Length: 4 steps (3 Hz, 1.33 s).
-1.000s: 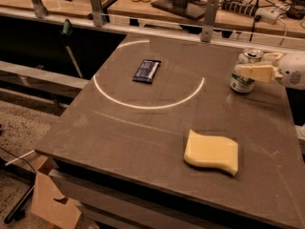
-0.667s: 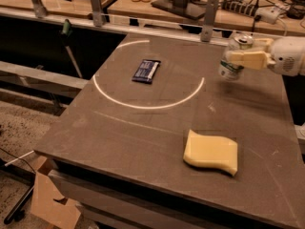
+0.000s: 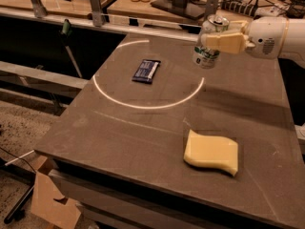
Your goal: Move 7up can near rxbar blueberry
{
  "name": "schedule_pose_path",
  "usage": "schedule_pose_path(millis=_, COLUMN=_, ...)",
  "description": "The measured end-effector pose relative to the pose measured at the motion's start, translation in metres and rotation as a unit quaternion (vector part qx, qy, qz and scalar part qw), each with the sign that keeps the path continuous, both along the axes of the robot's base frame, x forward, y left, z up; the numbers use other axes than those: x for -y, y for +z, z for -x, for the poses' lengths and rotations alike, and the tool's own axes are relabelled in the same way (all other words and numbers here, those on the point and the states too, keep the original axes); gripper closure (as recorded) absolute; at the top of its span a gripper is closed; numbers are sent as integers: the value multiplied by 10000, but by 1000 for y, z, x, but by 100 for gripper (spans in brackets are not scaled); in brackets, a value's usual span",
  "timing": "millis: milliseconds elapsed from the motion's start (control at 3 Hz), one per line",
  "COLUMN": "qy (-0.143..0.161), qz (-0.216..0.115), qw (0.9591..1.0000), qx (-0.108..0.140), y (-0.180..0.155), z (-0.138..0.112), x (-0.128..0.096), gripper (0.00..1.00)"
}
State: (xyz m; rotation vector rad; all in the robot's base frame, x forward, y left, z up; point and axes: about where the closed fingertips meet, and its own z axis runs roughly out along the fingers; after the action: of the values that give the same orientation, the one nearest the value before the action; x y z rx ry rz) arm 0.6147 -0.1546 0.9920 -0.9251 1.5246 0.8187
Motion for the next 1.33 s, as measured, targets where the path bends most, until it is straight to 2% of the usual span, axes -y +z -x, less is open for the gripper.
schedule_pose_path(millis=333, qy=195, qz=114, qw=9997, qx=17, y=-6, z=0, x=-34, gripper=100)
schedule_pose_path(millis=667, qy=244, qz=293, qw=9993, qx=-11, y=-26, z=-12, x=-59, gripper=100)
schedule_pose_path(millis=1000, qy=155, qz=447, qw=9988, qx=-143, y=-52, z=-26, x=-77, gripper=94)
schedule_pose_path(millis=1333, qy=75, qz=605, qw=9978, qx=-272, y=-82, z=-41, x=-94, gripper=70)
